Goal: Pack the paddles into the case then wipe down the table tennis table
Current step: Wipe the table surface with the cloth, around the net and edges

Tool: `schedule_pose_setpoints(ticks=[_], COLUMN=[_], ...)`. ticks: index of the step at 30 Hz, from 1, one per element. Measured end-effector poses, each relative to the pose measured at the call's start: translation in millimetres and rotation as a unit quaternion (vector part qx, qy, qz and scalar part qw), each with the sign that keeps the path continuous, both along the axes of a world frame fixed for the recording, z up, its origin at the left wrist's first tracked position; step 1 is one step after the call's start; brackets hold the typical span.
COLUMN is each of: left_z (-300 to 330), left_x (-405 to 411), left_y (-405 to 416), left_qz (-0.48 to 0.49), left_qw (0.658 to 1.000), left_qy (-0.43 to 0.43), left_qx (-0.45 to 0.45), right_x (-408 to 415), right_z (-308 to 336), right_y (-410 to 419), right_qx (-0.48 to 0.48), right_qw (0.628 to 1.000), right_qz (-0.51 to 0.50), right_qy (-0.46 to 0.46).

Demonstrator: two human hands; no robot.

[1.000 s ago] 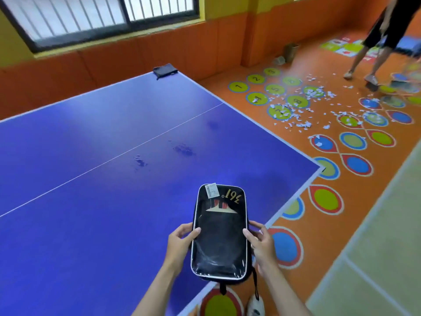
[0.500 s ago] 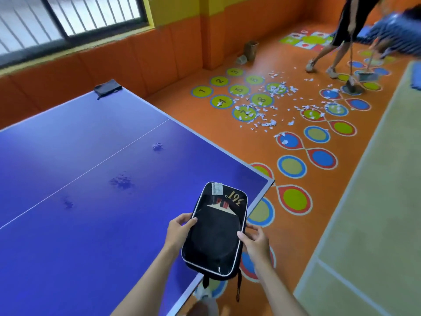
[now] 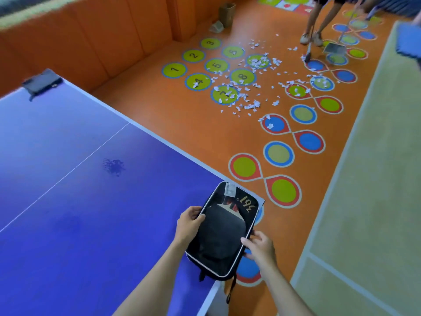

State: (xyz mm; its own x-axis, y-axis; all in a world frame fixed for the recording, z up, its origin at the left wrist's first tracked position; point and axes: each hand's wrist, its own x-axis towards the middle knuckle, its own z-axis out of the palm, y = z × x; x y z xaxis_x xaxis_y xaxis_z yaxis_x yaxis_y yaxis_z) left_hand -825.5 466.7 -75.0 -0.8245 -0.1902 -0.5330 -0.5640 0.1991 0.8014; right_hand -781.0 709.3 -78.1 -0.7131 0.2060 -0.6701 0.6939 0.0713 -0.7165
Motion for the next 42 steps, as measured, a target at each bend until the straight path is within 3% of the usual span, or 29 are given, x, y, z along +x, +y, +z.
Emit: schedule_pose_setpoints(ticks=[11, 16, 19, 24, 30, 35, 42], left_z=[-29.7, -24.4, -16.8, 9.5, 37.5, 43.9, 71.2], left_x=[-45.8, -46.7, -47.2, -61.5, -100.1, -129.8, -165.6], left_y=[9.8, 17.7, 22.2, 46.0, 125.2, 189.1, 242.5], left_qz=[-0.047, -0.032, -0.049, -0.13, -0.21, -0.225, -0.173], left_qw=[0.996, 0.994, 0.991, 0.948, 0.892, 0.877, 0.875], left_qy=[-0.053, -0.063, -0.058, 0.048, 0.133, 0.141, 0.097], left_qx=[-0.052, -0.08, -0.113, -0.288, -0.378, -0.401, -0.441], right_x=[-33.2, -37.7, -46.6, -86.2, -157.1, -209.2, -265.1], right_z=[-36.4, -32.7, -19.5, 18.4, 50.9, 66.4, 98.0], right_y=[1.9, 7.6, 18.2, 60.2, 127.1, 181.5, 229.4], right_qx=[0.031, 0.045, 0.107, 0.258, 0.335, 0.351, 0.36], right_qw=[0.996, 0.993, 0.983, 0.937, 0.891, 0.85, 0.79], right_qz=[0.009, 0.058, 0.127, 0.235, 0.292, 0.358, 0.444], right_qy=[-0.088, -0.097, -0.073, 0.006, 0.09, 0.162, 0.223])
